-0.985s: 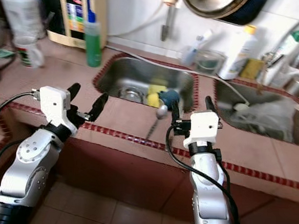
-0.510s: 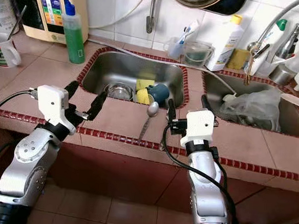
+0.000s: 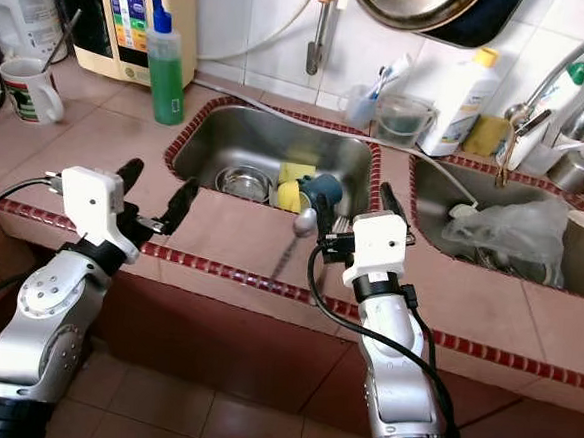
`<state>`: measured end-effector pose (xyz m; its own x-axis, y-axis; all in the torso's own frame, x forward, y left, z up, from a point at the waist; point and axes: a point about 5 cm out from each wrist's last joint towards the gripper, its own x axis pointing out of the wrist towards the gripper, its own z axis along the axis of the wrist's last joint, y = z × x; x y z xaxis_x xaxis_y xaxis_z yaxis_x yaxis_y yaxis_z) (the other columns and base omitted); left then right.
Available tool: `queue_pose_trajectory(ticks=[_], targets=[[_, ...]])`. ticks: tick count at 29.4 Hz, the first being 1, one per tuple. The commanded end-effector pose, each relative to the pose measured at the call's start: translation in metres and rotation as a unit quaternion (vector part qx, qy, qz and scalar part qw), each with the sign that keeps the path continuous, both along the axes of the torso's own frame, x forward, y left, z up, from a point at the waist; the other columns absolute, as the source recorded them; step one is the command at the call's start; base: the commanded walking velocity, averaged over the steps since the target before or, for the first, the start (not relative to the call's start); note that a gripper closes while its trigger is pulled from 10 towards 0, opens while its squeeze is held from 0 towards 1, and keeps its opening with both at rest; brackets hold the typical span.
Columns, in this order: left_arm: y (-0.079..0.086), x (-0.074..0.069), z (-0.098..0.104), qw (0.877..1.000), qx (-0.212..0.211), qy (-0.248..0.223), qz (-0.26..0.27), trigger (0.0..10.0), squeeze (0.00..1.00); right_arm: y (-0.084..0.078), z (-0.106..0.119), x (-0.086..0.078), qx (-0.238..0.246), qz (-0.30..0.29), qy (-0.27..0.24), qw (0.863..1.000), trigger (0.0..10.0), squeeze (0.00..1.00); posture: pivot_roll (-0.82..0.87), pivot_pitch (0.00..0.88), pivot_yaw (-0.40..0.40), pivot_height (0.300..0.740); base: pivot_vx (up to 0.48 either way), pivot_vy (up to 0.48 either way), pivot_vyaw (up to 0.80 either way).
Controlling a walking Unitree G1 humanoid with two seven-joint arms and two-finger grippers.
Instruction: Kitchen organization
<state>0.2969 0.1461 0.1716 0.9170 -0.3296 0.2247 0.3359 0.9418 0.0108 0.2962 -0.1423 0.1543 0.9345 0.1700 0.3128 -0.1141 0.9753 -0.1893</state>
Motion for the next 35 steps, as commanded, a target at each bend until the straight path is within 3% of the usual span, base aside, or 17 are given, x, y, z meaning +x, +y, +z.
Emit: queue_pose_trajectory(ticks=[1, 28, 35], targets=[[-0.0053, -0.0013, 0.001, 1.0, 0.002, -0.002, -0.01, 10.0, 0.0, -0.004, 0.0028, 0.0, 0.002, -0.004, -0.006, 1.0, 10.0, 0.0, 0.05, 0.0, -0.097, 0.731, 0.0, -0.311, 0.0], [-0.0056, -0.0028, -0.0005, 1.0, 0.001, 0.003, -0.008, 10.0, 0.0, -0.0026, 0.0028, -0.0013, 0.0, 0.0, -0.003, 1.0, 10.0, 0.0, 0.05, 0.0, -0.099, 0.731, 0.0, -0.343, 0.0], [-0.0071, -0.0012, -0.0031, 1.0, 0.02, 0.009, -0.01, 10.0, 0.0, -0.001, 0.0023, -0.0003, -0.001, 0.002, -0.001, 1.0, 10.0, 0.0, 0.05, 0.0, -0.098, 0.731, 0.0, -0.246, 0.0]])
